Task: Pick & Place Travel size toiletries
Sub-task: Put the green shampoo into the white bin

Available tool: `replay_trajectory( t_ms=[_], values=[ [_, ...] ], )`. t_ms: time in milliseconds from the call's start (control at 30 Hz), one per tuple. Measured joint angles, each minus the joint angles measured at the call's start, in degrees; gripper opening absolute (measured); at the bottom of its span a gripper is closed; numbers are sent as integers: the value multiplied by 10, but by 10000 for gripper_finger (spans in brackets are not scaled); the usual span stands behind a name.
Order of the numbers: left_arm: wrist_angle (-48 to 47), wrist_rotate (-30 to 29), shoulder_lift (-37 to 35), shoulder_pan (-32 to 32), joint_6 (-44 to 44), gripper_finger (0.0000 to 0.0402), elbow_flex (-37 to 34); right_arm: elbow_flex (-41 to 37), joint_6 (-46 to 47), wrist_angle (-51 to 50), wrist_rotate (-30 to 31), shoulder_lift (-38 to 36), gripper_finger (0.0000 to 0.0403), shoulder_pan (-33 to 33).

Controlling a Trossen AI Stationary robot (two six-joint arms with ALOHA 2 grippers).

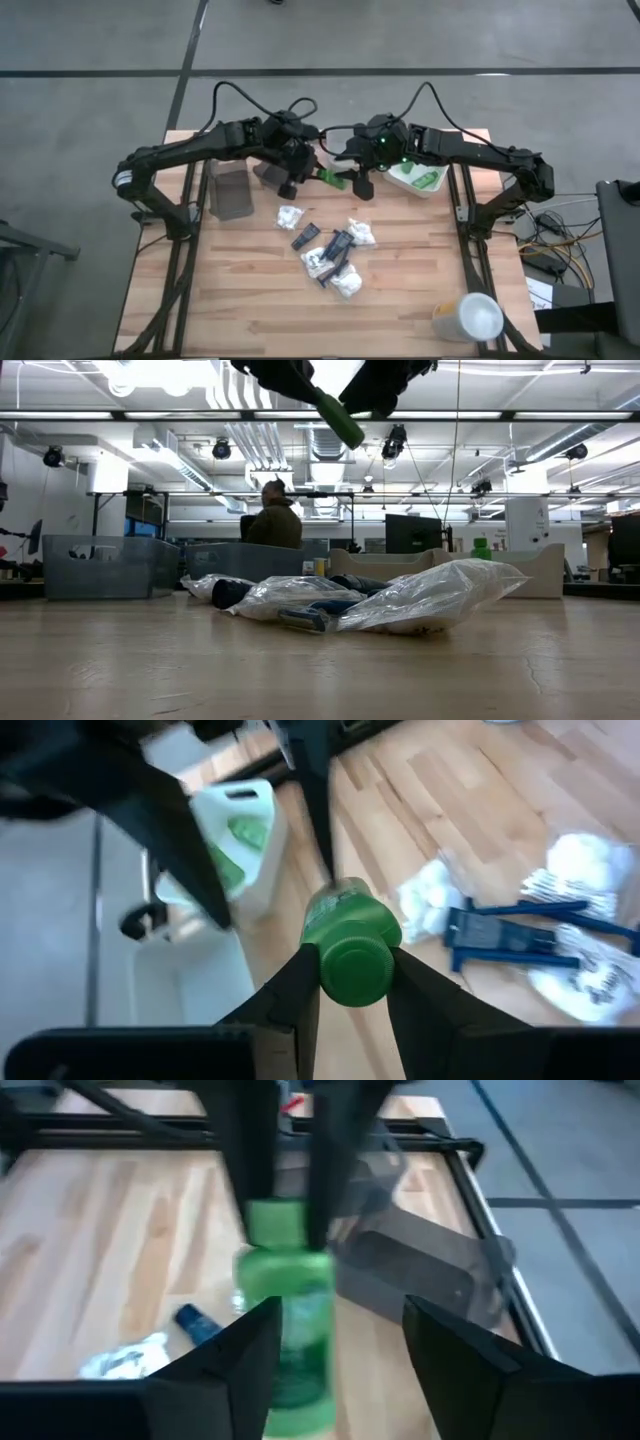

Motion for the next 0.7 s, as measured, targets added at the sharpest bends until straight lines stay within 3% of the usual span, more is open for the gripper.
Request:
replay_trajectory(
  t_ms=[300,400,567,700],
  values=[
    [-11,-51,0,22,-208,99,0,0,2,24,10,0,280,-5],
    [-9,-62,0,31,-298,99,0,0,-3,48,51,0,296,-4],
    [0,-86,0,39,-454,99,0,0,1,90,101,22,302,-4],
    [2,-96,0,45,-486,99,0,2,2,103,102,51,289,-3]
  ],
)
